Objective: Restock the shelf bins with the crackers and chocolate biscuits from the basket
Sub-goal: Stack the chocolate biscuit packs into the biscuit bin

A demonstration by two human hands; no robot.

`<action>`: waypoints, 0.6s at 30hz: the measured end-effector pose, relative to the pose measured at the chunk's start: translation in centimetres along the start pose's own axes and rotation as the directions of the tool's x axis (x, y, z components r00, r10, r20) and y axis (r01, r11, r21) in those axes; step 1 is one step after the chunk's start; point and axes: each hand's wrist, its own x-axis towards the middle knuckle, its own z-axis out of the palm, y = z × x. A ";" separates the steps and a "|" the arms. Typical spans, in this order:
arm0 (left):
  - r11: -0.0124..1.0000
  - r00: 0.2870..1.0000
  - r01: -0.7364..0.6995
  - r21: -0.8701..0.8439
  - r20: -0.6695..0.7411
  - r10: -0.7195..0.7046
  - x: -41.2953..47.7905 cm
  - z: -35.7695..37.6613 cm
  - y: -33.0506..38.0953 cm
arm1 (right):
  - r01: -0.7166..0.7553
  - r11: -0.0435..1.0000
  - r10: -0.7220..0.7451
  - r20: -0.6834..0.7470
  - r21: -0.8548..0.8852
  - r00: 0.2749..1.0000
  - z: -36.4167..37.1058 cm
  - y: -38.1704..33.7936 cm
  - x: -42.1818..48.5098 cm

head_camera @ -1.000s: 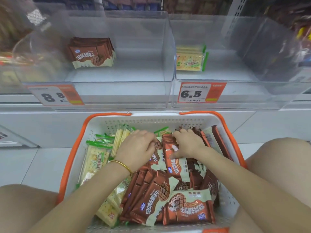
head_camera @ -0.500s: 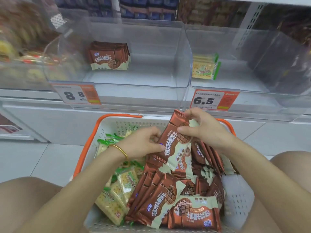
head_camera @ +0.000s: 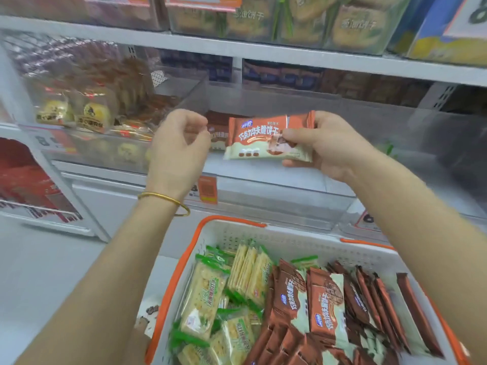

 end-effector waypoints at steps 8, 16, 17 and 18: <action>0.756 0.954 -0.250 0.605 0.286 0.087 0.1 1.4 -3.6 | 0.025 0.879 -0.066 -0.071 -0.475 0.995 6.6 5.5 12.2; 0.760 0.945 -0.220 0.611 0.326 0.011 0.3 1.6 -4.2 | -0.022 0.608 -0.151 -0.142 -0.793 0.978 6.6 7.8 16.2; 0.761 0.945 -0.214 0.612 0.327 0.002 0.3 1.5 -4.2 | -0.033 0.615 -0.156 -0.163 -0.788 0.974 6.8 7.9 16.5; 0.762 0.944 -0.210 0.613 0.329 -0.003 0.3 1.6 -4.2 | -0.042 0.625 -0.166 -0.186 -0.780 0.968 7.0 7.9 16.7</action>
